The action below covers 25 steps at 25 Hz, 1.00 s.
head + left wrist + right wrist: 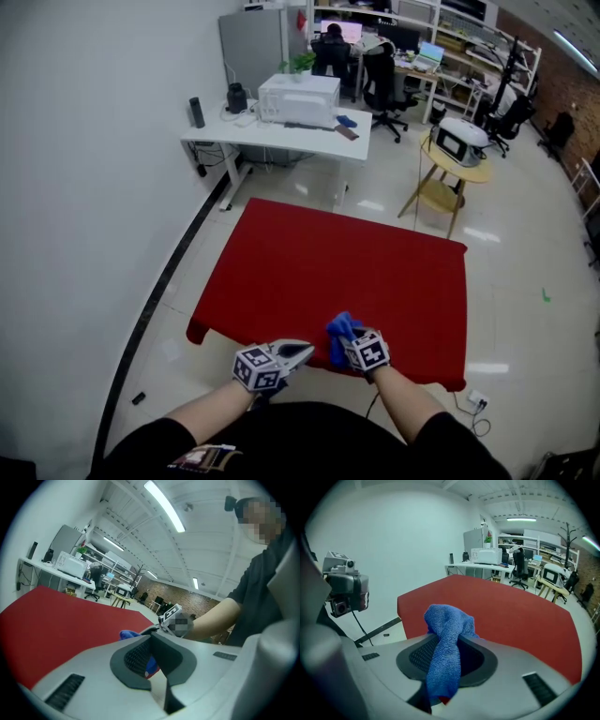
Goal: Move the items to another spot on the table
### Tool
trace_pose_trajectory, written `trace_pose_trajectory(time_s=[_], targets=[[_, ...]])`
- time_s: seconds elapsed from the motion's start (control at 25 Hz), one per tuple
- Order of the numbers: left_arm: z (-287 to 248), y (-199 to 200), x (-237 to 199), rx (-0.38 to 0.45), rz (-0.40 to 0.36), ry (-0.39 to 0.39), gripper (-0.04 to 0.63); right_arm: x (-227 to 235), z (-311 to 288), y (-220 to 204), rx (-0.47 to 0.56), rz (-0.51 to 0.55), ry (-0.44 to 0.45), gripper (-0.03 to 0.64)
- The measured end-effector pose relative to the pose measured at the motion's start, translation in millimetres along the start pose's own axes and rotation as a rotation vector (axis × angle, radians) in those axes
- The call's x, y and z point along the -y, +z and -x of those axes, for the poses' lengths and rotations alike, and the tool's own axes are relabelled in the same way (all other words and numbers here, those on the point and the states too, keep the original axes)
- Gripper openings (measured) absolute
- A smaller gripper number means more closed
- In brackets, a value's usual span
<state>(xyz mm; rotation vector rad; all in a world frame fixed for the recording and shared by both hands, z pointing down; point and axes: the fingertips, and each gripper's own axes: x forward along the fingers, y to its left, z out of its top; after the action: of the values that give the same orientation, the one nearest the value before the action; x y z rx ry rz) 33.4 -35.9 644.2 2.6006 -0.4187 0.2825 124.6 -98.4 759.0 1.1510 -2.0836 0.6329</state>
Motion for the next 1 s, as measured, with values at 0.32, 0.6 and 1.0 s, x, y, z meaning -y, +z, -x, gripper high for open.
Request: trace_pose_trajectory(time_s=[0.32,0.6,1.0], targets=[[44.6,-22.8,4.3,-0.108,-0.047,-0.061,-0.008,-8.0,-40.3,-26.1,-0.05,-0.06,-0.056,0.13],[48.9,-34.0,3.6,-0.142,-0.021,-0.068,-0.008,-4.1,-57.8,-24.4,-0.046,-0.091,-0.042,0.222],[66.0,47.5,23.4,0.048,0.004,-0.156,-0.008,-34.3,89.7,71.1,0.276,-0.141,0.155,0.291]])
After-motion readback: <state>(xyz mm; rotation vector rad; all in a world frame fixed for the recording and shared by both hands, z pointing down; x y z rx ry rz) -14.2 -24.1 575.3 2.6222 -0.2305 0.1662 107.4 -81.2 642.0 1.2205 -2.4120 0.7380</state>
